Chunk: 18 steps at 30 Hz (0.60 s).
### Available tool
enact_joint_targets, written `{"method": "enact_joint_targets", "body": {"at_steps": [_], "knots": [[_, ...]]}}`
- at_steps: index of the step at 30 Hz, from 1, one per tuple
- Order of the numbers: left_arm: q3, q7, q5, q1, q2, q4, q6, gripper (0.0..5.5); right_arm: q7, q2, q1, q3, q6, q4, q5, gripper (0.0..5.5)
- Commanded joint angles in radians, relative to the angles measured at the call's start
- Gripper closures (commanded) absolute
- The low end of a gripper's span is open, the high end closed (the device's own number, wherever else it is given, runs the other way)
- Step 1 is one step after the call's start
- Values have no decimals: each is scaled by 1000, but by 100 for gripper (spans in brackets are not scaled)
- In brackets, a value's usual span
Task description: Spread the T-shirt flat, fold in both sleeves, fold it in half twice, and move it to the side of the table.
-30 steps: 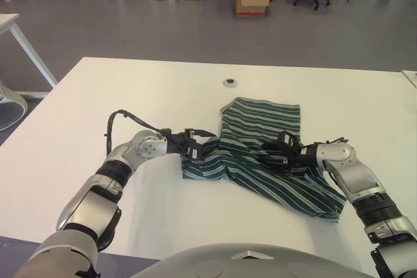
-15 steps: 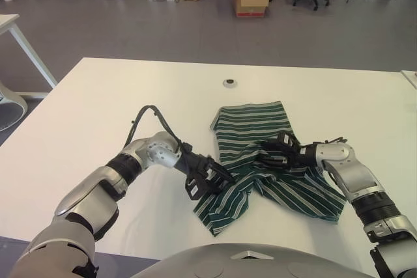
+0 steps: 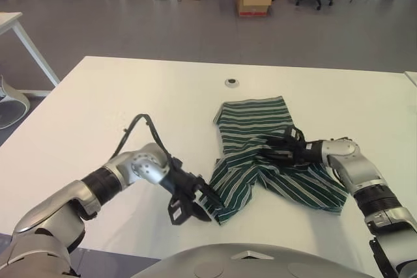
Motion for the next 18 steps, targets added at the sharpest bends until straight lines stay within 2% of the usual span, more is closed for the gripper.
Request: {"method": "enact_joint_targets", "body": {"at_steps": [1, 5, 8, 10, 13, 18], "knots": [[140, 17, -41, -67, -7, 144, 64, 302, 88, -118, -47, -113, 320, -161, 176, 282], [199, 13, -40, -29, -37, 153, 108, 302, 138, -227, 11, -207, 561, -305, 327, 282], [230, 27, -28, 32, -35, 116, 135, 302, 207, -357, 125, -211, 619, -351, 333, 282], [256, 36, -26, 65, -35, 87, 162, 302, 226, -402, 170, -218, 649, -349, 337, 282], [283, 41, -15, 96, -41, 54, 190, 302, 222, -412, 200, -203, 656, -335, 322, 282], [303, 27, -14, 114, -52, 26, 216, 302, 164, -361, 221, -161, 639, -292, 283, 282]]}}
